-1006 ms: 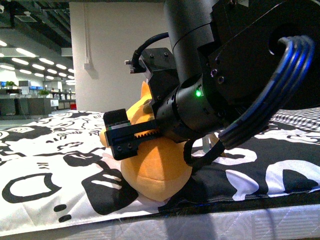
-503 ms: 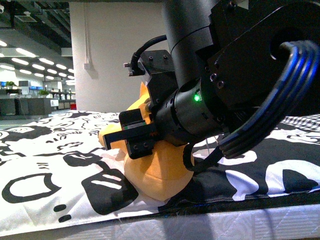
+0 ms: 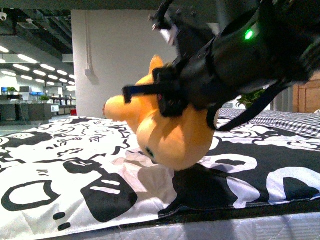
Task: Put away toys
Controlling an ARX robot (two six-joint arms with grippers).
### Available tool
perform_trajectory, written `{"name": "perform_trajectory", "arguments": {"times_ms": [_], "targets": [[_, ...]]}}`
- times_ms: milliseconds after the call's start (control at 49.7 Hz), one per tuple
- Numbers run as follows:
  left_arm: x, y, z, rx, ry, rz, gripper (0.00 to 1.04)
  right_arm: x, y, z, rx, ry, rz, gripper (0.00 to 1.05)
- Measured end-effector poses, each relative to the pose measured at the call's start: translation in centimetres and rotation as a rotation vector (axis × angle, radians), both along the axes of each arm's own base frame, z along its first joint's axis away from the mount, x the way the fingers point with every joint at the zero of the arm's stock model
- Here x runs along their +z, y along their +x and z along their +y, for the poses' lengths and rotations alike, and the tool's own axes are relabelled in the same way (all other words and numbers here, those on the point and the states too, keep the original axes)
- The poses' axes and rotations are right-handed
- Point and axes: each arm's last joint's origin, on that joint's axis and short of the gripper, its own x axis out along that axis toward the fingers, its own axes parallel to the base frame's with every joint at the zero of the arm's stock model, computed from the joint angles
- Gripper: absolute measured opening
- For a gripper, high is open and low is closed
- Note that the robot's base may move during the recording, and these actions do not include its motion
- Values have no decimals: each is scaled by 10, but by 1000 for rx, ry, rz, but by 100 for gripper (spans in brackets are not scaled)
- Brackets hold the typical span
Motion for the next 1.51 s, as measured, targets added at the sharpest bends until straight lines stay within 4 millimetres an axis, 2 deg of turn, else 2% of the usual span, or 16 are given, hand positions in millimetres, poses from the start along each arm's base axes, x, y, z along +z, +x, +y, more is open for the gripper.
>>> {"name": "perform_trajectory", "arguments": {"times_ms": [80, 181, 322, 382, 463, 563, 744, 885, 1006, 1207, 1348, 1449, 1509], "targets": [[0, 0, 0, 0, 0, 0, 99, 22, -5, -16, -17, 39, -46, 20], [0, 0, 0, 0, 0, 0, 99, 57, -18, -47, -42, 100, -124, 20], [0, 0, 0, 0, 0, 0, 99, 84, -37, -80, -66, 149, -199, 20], [0, 0, 0, 0, 0, 0, 99, 91, -44, -92, -72, 165, -223, 20], [0, 0, 0, 0, 0, 0, 99, 97, -65, -117, -83, 191, -266, 20], [0, 0, 0, 0, 0, 0, 99, 93, -95, -141, -81, 215, -304, 20], [0, 0, 0, 0, 0, 0, 99, 68, -137, -159, -45, 235, -317, 20], [0, 0, 0, 0, 0, 0, 99, 27, -175, -173, -56, 277, -309, 20], [0, 0, 0, 0, 0, 0, 99, 3, -191, -180, -89, 294, -297, 20], [0, 0, 0, 0, 0, 0, 99, -57, -224, -180, -133, 313, -222, 20], [0, 0, 0, 0, 0, 0, 99, -92, -235, -175, -143, 299, -180, 20], [0, 0, 0, 0, 0, 0, 99, -110, -235, -174, -171, 291, -168, 20], [0, 0, 0, 0, 0, 0, 99, -127, -235, -173, -197, 269, -165, 20]]}}
